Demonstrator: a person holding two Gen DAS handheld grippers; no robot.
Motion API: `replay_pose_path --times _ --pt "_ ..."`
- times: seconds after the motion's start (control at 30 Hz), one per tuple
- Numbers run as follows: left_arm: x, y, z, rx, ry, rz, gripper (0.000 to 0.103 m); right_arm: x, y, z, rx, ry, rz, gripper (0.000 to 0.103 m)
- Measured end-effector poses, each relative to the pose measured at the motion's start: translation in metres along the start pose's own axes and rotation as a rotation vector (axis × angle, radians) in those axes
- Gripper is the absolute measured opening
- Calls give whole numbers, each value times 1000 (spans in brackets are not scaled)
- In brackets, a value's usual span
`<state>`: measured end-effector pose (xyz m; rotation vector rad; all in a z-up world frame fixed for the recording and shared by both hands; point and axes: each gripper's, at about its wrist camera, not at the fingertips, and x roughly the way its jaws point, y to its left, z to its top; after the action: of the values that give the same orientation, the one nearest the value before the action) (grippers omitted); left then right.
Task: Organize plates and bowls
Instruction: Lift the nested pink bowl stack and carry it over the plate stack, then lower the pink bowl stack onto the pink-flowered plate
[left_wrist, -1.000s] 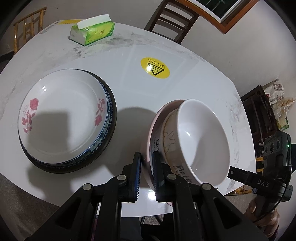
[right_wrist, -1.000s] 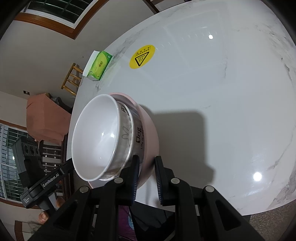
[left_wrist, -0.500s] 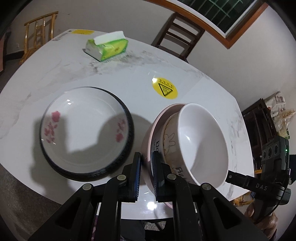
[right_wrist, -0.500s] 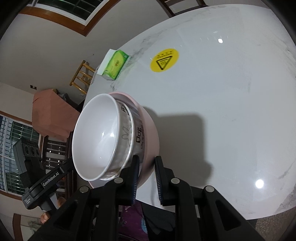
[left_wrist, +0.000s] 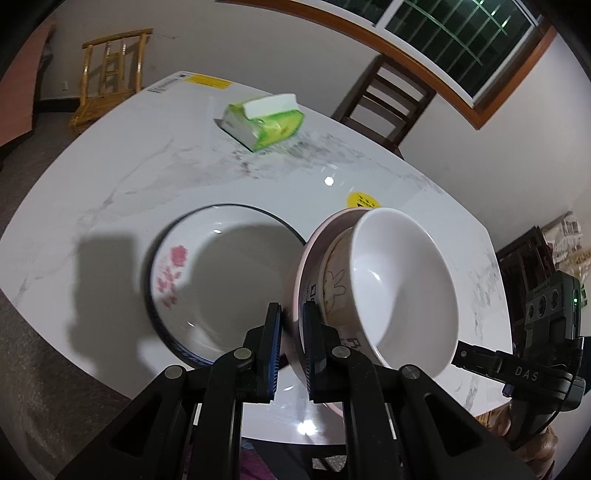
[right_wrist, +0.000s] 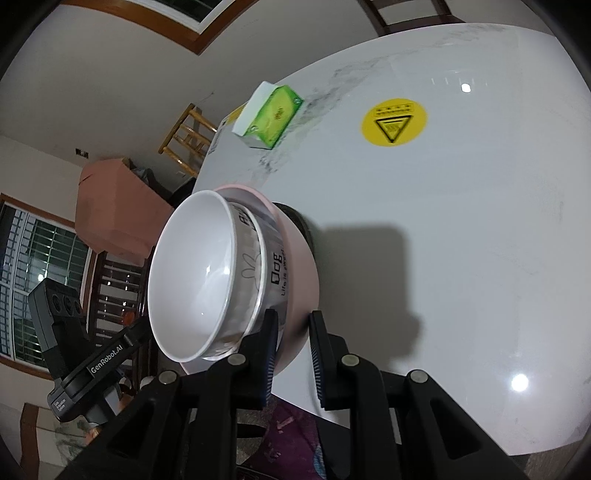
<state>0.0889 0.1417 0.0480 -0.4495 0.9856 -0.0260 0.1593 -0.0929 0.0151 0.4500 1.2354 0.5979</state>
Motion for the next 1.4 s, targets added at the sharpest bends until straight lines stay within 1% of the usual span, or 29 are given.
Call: replay_pose_path --times 0.2,0.57,1.03,1.4 --pt "-10 22 9 -31 -28 27 8 19 20 10 -20 23 13 18" --pt "-6 55 18 -77 -30 58 7 52 39 21 -39 65 10 18" --pt "13 81 24 -115 -8 70 7 80 44 29 -41 102 -7 18" --pt "25 90 23 -127 15 62 7 84 43 28 -37 110 -20 18"
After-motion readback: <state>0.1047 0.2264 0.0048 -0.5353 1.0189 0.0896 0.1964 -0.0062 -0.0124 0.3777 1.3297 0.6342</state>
